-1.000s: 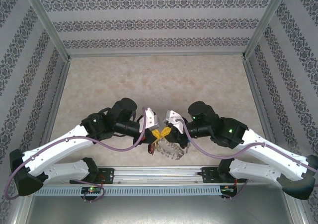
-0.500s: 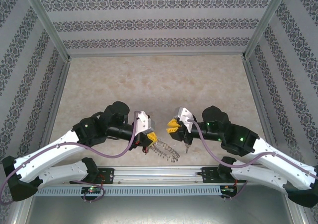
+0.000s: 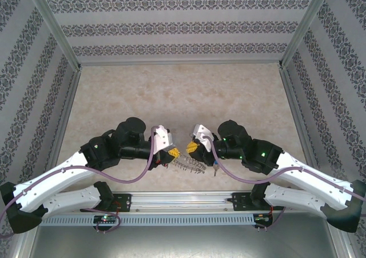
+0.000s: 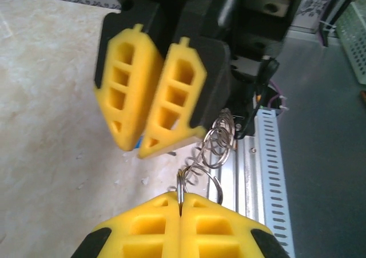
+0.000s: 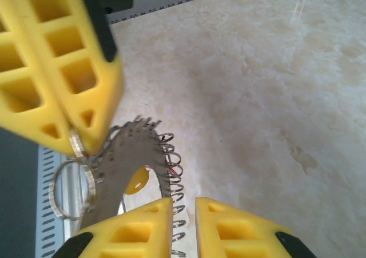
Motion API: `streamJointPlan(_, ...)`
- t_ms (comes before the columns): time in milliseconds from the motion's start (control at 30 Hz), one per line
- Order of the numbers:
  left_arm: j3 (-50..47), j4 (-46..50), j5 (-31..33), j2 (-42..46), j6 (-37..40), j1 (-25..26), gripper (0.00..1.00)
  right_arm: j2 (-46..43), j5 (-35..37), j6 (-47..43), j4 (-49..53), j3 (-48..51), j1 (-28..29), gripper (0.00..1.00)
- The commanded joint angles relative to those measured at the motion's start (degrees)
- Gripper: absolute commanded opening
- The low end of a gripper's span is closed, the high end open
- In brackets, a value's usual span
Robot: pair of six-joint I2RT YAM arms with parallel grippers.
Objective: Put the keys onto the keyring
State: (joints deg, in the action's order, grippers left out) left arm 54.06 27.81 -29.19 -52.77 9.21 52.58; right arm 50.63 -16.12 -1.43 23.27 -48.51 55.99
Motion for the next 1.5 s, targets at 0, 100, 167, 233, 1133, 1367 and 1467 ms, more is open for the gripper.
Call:
streamJointPlan(0, 0.64, -3.18, 3.09, 0.41, 2.12, 1.04, 0.00, -0.76, -2.25, 0.80, -1.82, 0.17, -0.41, 0.23)
streamJointPlan(100, 0.96, -3.18, 3.41, -0.13, 2.32, 1.04, 0.00, -1.30, -1.27, 0.90, -1.75, 0.52, -0.35, 0.46)
streamJointPlan(167, 1.44, -2.60, 3.71, -0.69, 2.48, 1.04, 0.00, -2.05, -0.37, 1.30, -1.47, 0.77, -0.35, 0.62)
streamJointPlan(233, 1.71, -2.26, 3.79, -1.04, 2.53, 1.04, 0.00, -3.28, 0.01, 1.66, -1.47, 1.34, -0.36, 0.69)
streamJointPlan(1133, 2.66, -2.85, 4.57, -2.70, 2.55, 1.01, 0.00, -0.55, -1.28, -0.05, -4.65, 5.00, 0.96, 0.51)
streamJointPlan(1367, 3.13, -2.43, 7.40, -3.53, 2.09, 0.95, 0.00, -0.62, 1.75, -1.05, -3.85, 4.77, 1.14, 0.10)
streamJointPlan(1467, 3.77, -1.22, 9.36, -4.25, 1.95, 0.95, 0.00, -1.09, 3.81, -1.53, -3.91, 4.39, 1.38, 0.00)
